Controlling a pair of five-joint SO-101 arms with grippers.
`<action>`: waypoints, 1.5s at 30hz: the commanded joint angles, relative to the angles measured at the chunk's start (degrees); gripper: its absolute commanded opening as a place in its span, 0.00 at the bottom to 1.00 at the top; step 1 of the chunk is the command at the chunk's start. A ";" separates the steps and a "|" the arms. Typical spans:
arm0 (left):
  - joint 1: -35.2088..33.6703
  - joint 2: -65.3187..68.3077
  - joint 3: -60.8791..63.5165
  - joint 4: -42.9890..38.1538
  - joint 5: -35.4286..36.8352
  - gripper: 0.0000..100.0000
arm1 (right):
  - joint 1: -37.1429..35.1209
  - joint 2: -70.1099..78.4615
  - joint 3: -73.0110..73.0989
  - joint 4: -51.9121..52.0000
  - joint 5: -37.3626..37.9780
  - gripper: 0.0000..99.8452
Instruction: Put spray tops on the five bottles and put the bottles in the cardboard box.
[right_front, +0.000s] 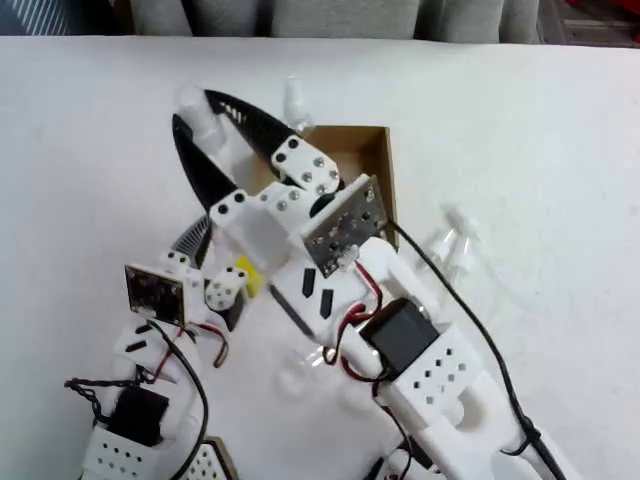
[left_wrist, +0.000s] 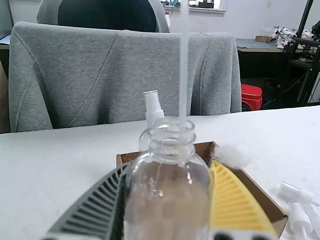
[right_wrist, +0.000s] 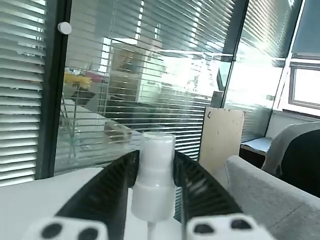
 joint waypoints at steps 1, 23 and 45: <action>0.31 -1.10 -0.70 -0.09 -0.35 0.02 | -0.22 -0.13 -0.44 0.31 0.62 0.02; 0.31 -1.10 -0.70 -0.53 -4.48 0.02 | 1.10 -4.70 9.58 5.32 0.26 0.02; 0.31 -1.10 -0.79 -0.62 -4.84 0.02 | 1.36 -7.25 15.74 5.41 -11.69 0.02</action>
